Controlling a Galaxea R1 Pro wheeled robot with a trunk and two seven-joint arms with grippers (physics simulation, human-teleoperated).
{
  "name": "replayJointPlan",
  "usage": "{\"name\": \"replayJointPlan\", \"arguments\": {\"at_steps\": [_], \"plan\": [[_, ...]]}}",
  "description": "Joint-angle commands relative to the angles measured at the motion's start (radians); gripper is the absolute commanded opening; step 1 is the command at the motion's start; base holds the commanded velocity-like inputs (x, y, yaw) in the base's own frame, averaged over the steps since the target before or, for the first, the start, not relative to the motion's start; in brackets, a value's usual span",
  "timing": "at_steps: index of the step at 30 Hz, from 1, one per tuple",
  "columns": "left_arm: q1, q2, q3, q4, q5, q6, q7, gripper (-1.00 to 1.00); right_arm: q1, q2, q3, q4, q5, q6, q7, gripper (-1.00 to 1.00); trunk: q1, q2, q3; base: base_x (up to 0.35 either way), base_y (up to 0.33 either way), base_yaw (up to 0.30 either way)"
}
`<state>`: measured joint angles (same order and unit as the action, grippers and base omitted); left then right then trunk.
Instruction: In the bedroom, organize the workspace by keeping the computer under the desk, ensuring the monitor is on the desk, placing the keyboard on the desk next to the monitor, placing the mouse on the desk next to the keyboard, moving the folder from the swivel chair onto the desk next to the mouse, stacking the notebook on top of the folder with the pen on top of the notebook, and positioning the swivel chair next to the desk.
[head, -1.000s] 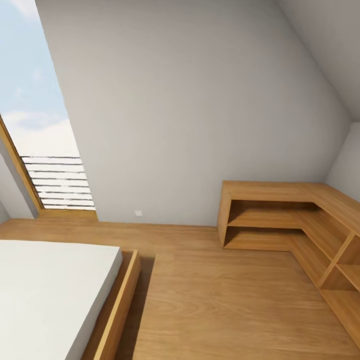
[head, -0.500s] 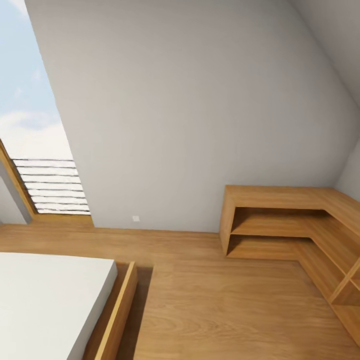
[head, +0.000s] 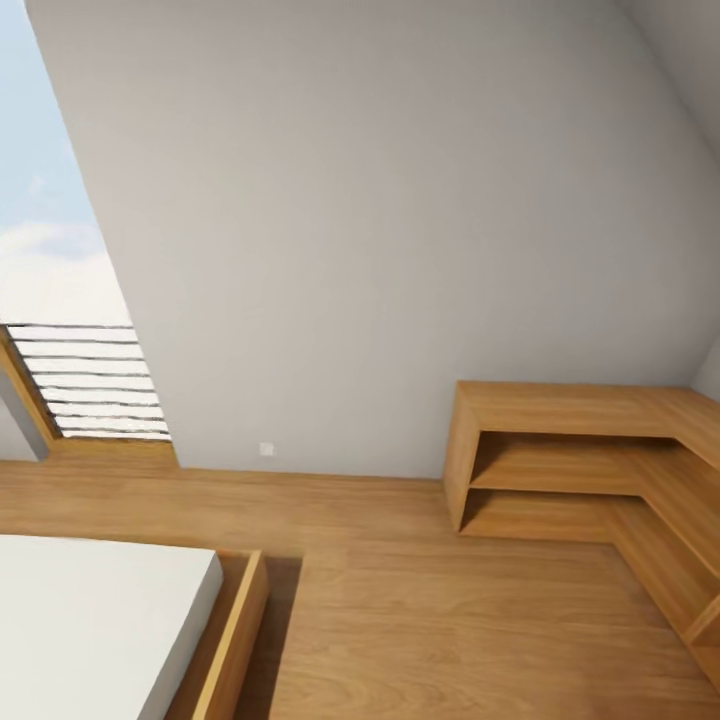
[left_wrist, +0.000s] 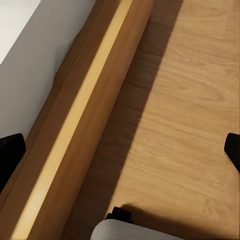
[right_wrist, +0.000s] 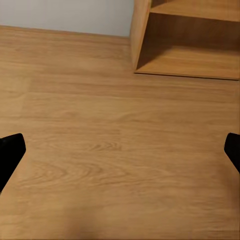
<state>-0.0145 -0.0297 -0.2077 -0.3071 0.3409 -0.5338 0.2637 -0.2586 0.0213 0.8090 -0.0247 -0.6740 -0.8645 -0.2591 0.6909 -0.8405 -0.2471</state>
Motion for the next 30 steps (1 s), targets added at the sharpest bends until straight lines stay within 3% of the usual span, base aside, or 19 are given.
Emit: {"name": "replayJointPlan", "arguments": {"at_steps": [1, 14, 30], "plan": [[-0.001, 0.001, -0.009, 0.0, 0.004, -0.003, 0.008, 1.0, -0.001, 0.0, 0.008, 0.0, 0.0, -0.001, -0.009, 1.0, 0.001, -0.001, -0.001, 0.329, 0.0, 0.0], [-0.001, 0.001, -0.009, 0.001, 0.004, -0.003, 0.008, 1.0, -0.001, 0.0, 0.009, 0.0, 0.001, -0.001, -0.009, 1.0, 0.001, -0.001, -0.001, 0.329, 0.0, -0.02], [-0.001, 0.001, -0.009, 0.002, 0.004, -0.003, 0.008, 1.0, -0.001, -0.001, 0.009, 0.0, 0.001, -0.002, -0.009, 1.0, 0.001, -0.001, -0.001, 0.322, 0.0, -0.242]]}}
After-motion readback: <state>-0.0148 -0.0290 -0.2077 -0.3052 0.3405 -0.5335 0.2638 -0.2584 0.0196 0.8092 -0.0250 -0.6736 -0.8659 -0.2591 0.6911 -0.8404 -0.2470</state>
